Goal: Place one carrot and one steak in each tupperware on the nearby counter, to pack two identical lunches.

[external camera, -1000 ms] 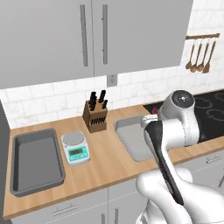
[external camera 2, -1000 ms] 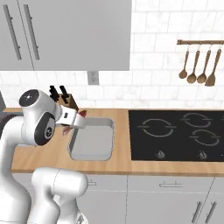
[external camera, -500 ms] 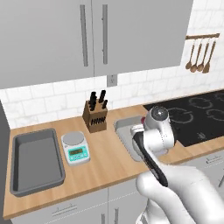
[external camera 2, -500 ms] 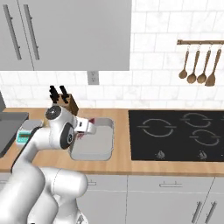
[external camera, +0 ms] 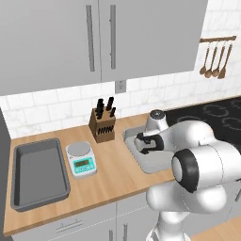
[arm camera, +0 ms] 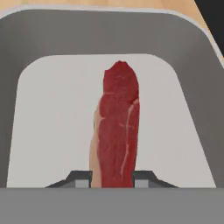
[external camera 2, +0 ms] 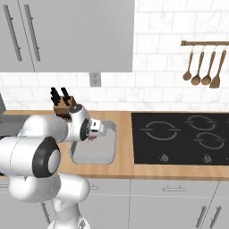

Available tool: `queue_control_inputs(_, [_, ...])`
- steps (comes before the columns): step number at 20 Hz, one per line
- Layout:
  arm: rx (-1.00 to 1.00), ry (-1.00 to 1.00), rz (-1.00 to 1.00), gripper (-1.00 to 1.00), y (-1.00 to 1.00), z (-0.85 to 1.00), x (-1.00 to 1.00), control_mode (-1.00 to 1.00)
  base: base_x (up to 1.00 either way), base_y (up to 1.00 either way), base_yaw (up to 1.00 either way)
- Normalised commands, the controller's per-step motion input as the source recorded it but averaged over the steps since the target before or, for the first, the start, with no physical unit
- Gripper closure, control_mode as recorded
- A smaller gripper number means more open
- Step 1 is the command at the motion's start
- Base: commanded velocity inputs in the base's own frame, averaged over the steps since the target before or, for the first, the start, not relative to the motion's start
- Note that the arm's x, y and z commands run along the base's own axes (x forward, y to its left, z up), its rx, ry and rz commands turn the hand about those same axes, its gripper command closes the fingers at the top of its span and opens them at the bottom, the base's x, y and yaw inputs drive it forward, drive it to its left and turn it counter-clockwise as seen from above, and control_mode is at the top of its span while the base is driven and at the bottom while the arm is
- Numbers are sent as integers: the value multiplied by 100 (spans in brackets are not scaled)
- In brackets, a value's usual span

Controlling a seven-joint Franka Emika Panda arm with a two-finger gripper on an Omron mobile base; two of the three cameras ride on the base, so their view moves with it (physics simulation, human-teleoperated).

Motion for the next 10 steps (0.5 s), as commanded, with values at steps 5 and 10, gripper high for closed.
queue_control_inputs(5, [-7, 3, 1, -100, 0, -49, 26, -100, 0, 0, 0])
queue_control_inputs(10, [0, -2, 0, -100, 0, 7, -9, -100, 0, 0, 0])
